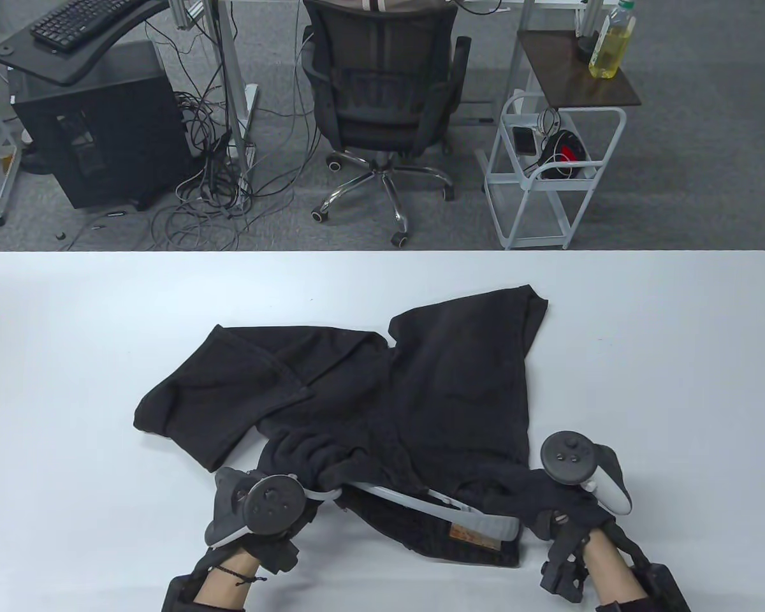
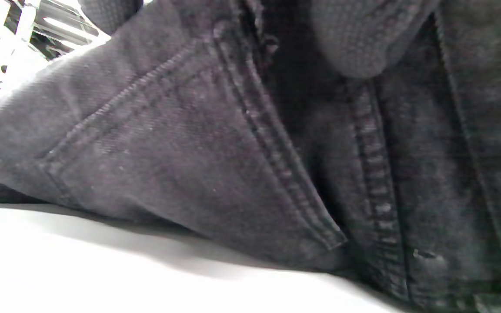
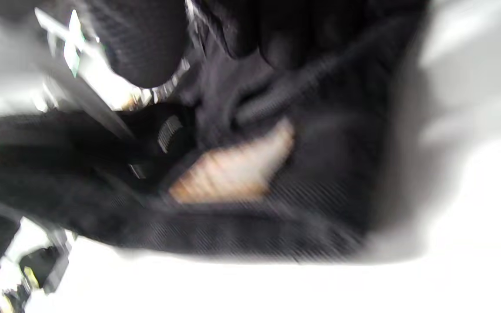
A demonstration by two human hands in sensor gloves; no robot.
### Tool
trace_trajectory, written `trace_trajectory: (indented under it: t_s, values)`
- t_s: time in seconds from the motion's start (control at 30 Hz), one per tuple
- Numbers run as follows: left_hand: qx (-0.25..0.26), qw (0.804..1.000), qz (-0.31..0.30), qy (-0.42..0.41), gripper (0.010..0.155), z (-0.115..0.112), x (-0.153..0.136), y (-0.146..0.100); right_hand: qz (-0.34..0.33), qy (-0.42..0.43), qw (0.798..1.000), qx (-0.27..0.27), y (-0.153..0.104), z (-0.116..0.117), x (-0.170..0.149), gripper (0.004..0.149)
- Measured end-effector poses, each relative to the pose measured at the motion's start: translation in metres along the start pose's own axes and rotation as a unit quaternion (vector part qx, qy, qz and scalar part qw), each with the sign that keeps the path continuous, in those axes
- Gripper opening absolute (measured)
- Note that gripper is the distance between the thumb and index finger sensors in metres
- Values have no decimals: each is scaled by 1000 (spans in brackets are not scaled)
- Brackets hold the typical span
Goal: Hang trousers on hanger
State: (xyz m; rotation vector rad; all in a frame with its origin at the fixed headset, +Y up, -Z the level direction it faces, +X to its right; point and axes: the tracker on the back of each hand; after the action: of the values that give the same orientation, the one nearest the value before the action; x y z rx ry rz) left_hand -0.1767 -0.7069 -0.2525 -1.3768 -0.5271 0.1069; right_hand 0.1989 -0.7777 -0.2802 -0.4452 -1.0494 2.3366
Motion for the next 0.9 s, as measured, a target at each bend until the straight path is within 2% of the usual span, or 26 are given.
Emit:
trace_trajectory:
  t_s: [0.1, 0.2, 0.27, 0.33, 0.37, 0.4, 0.5, 0.63, 0.7, 0.8, 0.9]
  values:
    - [13, 1000, 14, -22, 49, 6, -8, 0, -9, -51, 999, -4, 2, 13, 13, 89]
    - [19, 999, 21, -38, 49, 10, -14, 0, 14, -150, 988, -34, 5, 25, 24, 91]
    - [22, 999, 23, -43, 49, 12, -15, 0, 18, -180, 981, -70, 6, 27, 30, 83]
    - [23, 999, 23, -41, 49, 12, -15, 0, 17, -183, 979, -87, 6, 27, 31, 66]
    - [23, 999, 23, -41, 48, 12, -15, 0, 21, -175, 979, -106, 5, 23, 31, 56]
    - [23, 999, 23, -42, 49, 12, -16, 0, 18, -143, 982, -126, 5, 17, 28, 52]
    - [24, 999, 22, -42, 49, 13, -16, -1, 13, -35, 986, -160, 3, 3, 17, 51]
    - [23, 999, 20, -40, 49, 13, -16, 0, 68, 112, 970, -204, -2, -16, -5, 47]
    - [23, 999, 16, -40, 49, 13, -16, -1, 95, 170, 960, -201, -2, -21, -17, 46]
    - [23, 999, 12, -39, 49, 12, -16, -1, 113, 214, 951, -194, -6, -29, -28, 45]
    - [24, 999, 13, -25, 49, 11, -13, -1, 93, 213, 951, -206, -14, -33, -21, 45]
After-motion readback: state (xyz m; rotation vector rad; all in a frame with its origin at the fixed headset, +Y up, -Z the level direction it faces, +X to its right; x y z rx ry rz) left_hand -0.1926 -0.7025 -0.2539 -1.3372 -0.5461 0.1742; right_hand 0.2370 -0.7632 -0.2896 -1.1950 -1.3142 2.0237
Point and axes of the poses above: the tracker on the back of each hand, its own x axis roughly to the thumb side, its own y axis roughly from the wrist to the fingertips, z = x × y, and after that the axes turned 11 degrees about z, right-handed
